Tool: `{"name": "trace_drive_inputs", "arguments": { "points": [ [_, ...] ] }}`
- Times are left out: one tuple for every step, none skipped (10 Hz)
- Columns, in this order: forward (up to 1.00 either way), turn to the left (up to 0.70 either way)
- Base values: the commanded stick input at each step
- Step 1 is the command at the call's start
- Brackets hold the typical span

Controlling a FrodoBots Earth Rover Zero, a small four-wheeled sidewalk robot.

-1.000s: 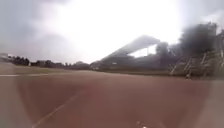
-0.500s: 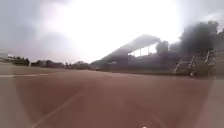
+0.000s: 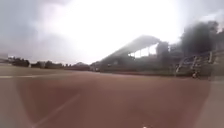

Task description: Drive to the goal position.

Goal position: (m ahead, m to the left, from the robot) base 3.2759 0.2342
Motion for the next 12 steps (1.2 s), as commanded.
{"name": "trace_drive_inputs", "arguments": {
  "points": [
    [0.7, 0.0],
    [0.7, 0.0],
    [0.7, 0.0],
    [0.7, 0.0],
    [0.7, 0.0],
    [0.7, 0.0],
    [0.7, 0.0],
    [0.7, 0.0],
    [0.7, 0.0],
    [0.7, 0.0],
    [0.7, 0.0],
    [0.7, 0.0]
  ]
}}
